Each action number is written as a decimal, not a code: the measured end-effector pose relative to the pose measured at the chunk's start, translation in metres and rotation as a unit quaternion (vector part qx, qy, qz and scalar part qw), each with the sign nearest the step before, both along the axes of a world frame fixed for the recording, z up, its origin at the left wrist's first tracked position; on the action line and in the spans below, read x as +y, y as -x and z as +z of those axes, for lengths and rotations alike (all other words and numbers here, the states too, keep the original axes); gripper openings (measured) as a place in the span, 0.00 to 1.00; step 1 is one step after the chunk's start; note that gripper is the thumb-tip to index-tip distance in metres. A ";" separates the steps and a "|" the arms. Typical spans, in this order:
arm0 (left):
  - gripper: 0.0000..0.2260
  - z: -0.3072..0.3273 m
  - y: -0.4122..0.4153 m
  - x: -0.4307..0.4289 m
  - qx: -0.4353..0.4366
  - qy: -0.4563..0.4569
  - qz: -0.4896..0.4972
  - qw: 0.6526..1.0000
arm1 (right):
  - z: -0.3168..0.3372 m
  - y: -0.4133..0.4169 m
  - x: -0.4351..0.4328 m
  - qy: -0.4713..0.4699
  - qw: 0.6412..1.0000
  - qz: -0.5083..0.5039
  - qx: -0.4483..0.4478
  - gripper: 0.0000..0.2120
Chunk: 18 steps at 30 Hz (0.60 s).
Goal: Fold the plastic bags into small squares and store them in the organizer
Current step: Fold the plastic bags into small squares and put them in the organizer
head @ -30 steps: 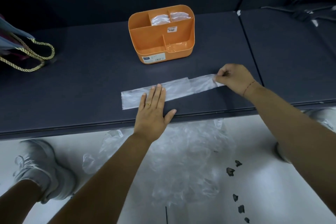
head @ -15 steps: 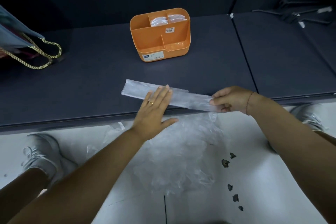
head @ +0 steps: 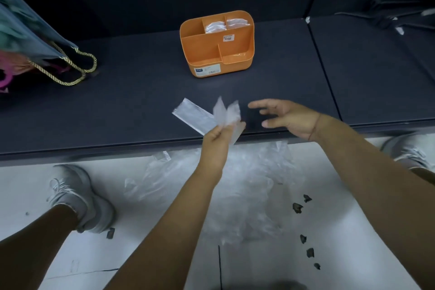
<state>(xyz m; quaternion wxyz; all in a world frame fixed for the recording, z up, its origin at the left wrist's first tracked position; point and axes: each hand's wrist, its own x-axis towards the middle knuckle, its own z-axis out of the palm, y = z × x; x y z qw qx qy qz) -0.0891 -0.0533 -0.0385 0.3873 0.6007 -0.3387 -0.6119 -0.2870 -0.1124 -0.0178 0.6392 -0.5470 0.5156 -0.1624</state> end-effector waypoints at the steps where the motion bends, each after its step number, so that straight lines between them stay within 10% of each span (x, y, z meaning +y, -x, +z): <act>1: 0.09 0.000 -0.007 -0.006 0.022 -0.029 0.009 0.999 | -0.004 -0.011 -0.002 0.007 0.999 0.031 0.009 0.26; 18: 0.11 -0.022 -0.051 -0.045 0.100 -0.073 0.060 0.990 | -0.040 -0.077 -0.003 -0.093 0.992 -0.087 0.021 0.13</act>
